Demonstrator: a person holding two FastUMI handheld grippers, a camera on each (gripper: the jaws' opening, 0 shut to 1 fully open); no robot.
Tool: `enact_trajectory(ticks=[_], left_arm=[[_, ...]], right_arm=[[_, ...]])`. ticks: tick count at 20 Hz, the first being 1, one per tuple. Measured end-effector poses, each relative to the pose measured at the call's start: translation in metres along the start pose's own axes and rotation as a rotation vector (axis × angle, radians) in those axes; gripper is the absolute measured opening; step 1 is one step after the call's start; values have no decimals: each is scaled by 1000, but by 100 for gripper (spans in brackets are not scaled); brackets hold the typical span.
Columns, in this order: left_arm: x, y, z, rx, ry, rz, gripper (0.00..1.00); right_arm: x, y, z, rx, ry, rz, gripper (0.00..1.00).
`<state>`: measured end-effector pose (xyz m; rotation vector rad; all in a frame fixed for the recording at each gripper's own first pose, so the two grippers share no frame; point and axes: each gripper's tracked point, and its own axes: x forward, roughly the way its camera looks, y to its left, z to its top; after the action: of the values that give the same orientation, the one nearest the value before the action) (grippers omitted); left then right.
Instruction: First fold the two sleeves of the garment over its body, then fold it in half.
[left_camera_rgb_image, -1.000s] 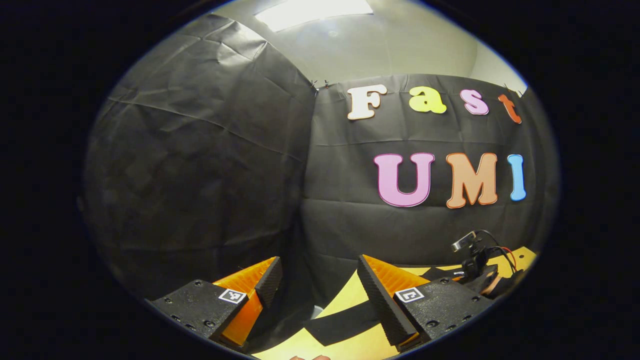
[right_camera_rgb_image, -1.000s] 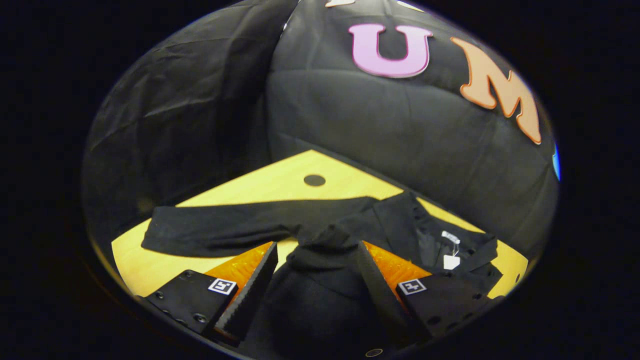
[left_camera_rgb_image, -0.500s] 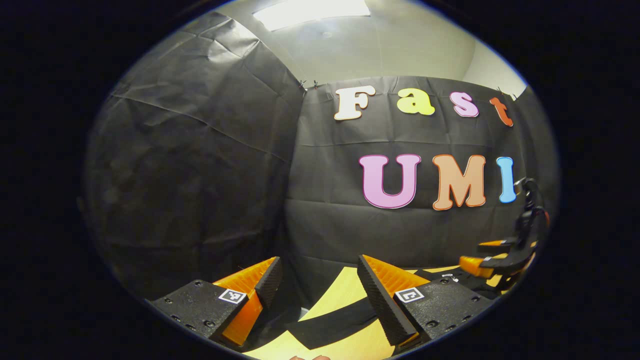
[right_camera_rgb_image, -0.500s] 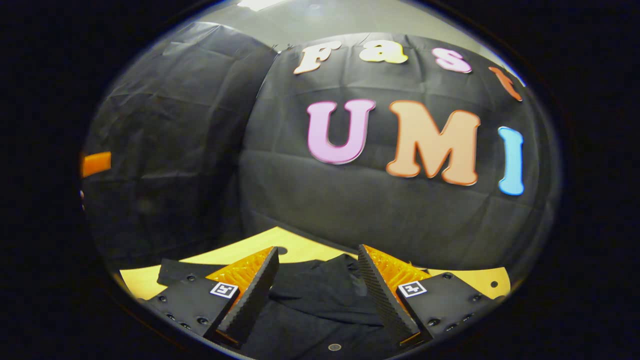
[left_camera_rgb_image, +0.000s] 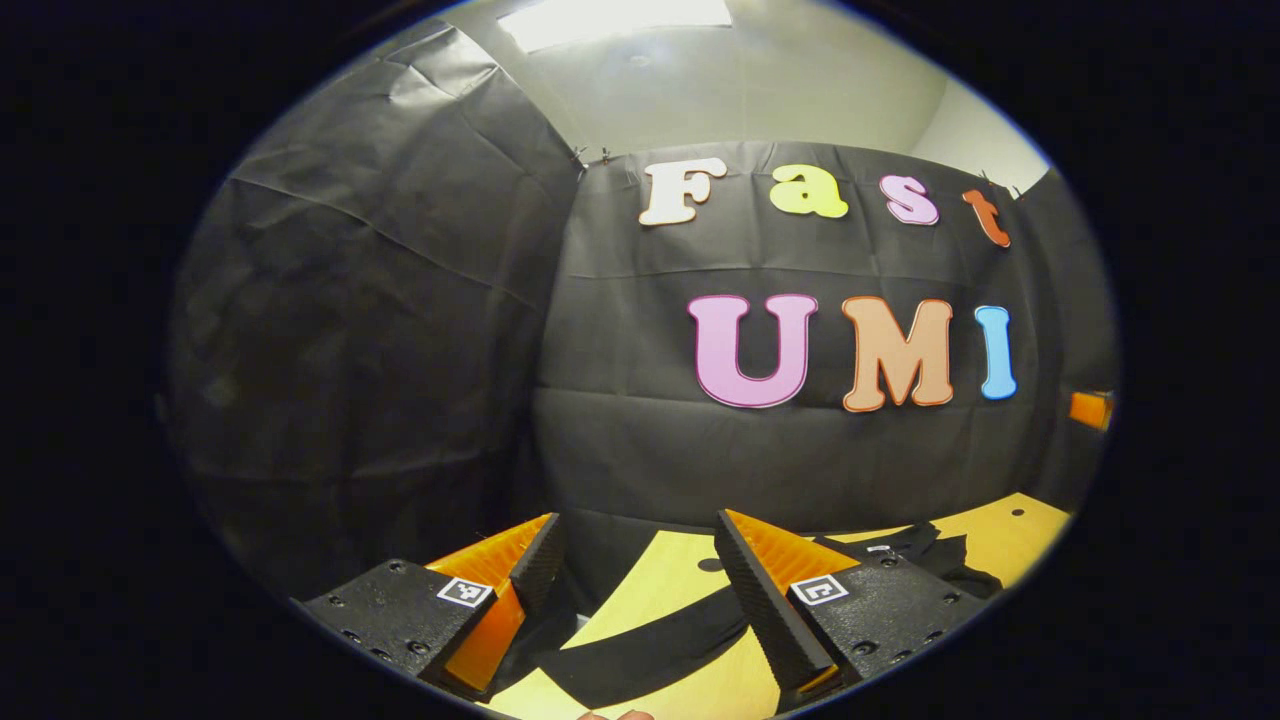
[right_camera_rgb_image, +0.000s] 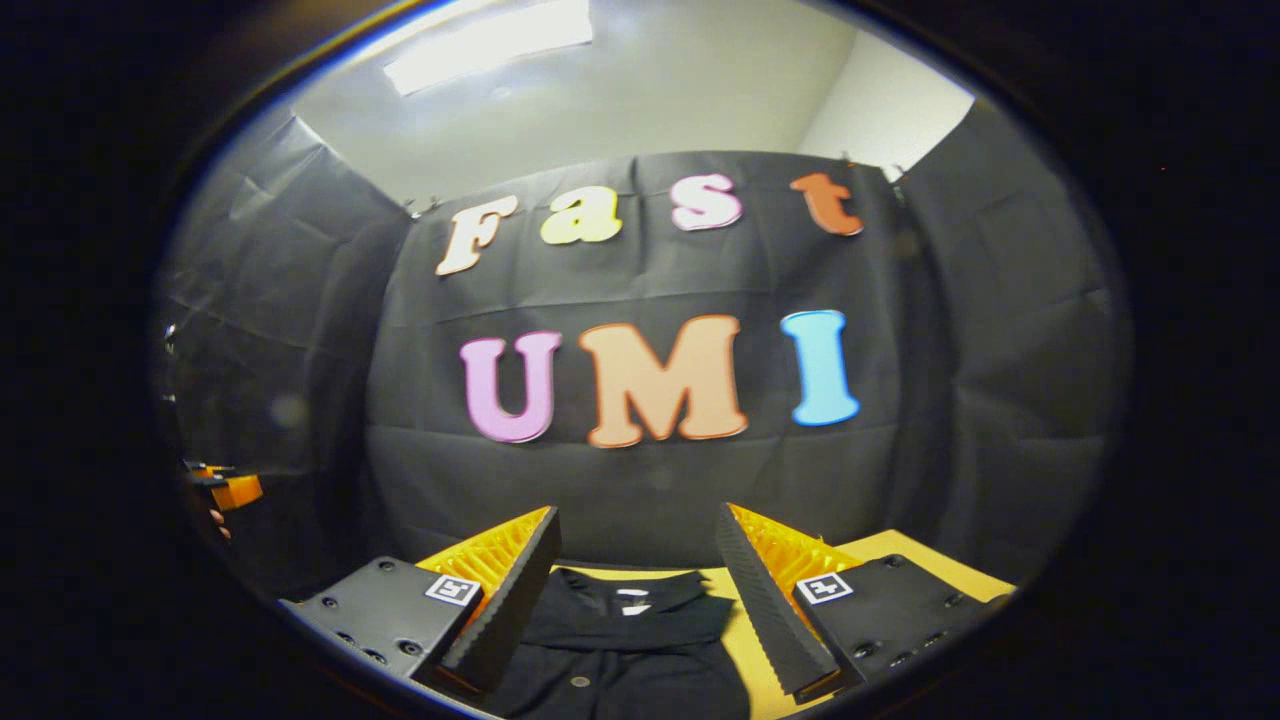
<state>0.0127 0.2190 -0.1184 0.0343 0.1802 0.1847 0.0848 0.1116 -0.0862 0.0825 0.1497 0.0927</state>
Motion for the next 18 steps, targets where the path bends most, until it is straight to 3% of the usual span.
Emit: enact_trajectory(ticks=[4,5,8,13,18], left_arm=[[19,-3,-48,2,95,-6,93],[23,0,-62,2,124,1,93],[36,7,-103,-3,208,16,93],[38,21,-176,9,378,29,94],[27,40,-243,28,563,80,94]], right_arm=[[-36,-71,16,6,-1,-139,96],[-54,-81,21,2,1,-166,100],[-79,-109,22,-20,14,-234,96],[-104,-137,21,-28,35,-308,97],[-111,-143,16,-47,64,-335,99]])
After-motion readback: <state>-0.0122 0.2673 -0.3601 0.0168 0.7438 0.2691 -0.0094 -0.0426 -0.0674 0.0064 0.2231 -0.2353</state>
